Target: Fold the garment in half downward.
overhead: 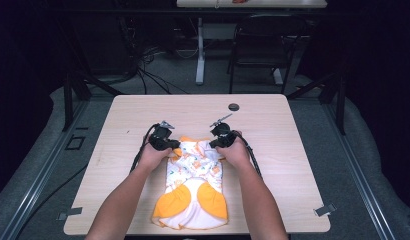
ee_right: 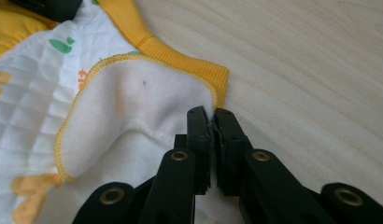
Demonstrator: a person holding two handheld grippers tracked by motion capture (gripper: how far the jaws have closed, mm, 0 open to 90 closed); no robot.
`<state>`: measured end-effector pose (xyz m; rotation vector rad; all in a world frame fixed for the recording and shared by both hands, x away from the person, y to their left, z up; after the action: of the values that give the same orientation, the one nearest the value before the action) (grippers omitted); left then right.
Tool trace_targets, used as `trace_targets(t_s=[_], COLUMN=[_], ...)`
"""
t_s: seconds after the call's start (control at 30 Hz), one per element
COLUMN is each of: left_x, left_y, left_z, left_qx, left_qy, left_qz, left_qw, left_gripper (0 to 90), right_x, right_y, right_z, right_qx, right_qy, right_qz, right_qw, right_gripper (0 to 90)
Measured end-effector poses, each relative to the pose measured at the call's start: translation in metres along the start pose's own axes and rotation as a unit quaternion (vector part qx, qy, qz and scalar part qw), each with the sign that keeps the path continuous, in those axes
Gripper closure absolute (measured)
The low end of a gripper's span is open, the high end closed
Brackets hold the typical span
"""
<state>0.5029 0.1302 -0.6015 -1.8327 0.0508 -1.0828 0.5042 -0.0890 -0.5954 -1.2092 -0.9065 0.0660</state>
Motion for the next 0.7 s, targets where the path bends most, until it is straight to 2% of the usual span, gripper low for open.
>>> trace_targets(t_s=[0.13, 0.23, 0.47, 0.57, 0.63, 0.7], left_x=[0.002, 0.005, 0.011, 0.016, 0.019, 0.019], left_y=[-0.002, -0.006, -0.018, -0.027, -0.032, -0.034], left_z=[-0.001, -0.002, -0.003, -0.005, -0.007, -0.008], left_qx=[0.001, -0.001, -0.005, -0.004, -0.004, -0.005], left_qy=[0.002, 0.006, 0.012, 0.02, 0.027, 0.028], left_qz=[-0.001, -0.005, -0.018, -0.025, -0.029, -0.03], left_qw=[1.0, 1.0, 0.9998, 0.9995, 0.9992, 0.9991], left_gripper=[85.4, 85.9, 86.4, 86.4, 86.5, 86.5], right_x=[-0.001, 0.001, 0.004, 0.007, 0.009, 0.01], right_y=[-0.003, -0.007, -0.02, -0.031, -0.035, -0.039], right_z=[-0.001, -0.001, 0.002, 0.004, 0.005, 0.005], right_qx=[0.002, 0.001, 0.005, 0.008, 0.006, 0.008], right_qy=[0.001, -0.014, -0.025, -0.037, -0.033, -0.04], right_qz=[-0.005, -0.008, -0.026, -0.036, -0.046, -0.046], right_qw=[1.0, 0.9999, 0.9993, 0.9987, 0.9984, 0.9981], right_gripper=[86.6, 86.7, 86.9, 86.9, 86.9, 86.9])
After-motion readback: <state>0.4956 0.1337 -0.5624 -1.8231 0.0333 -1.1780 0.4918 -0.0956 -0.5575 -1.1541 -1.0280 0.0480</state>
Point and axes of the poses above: each handheld gripper's, and its own axes: y roughly forward along the jaws, x roughly out of its top, z roughly to its left, the point moved 4 cm from there along y, roughly forward along the jaws, and after that the axes turned 3 degrees about -x, right-handed, at the moved point
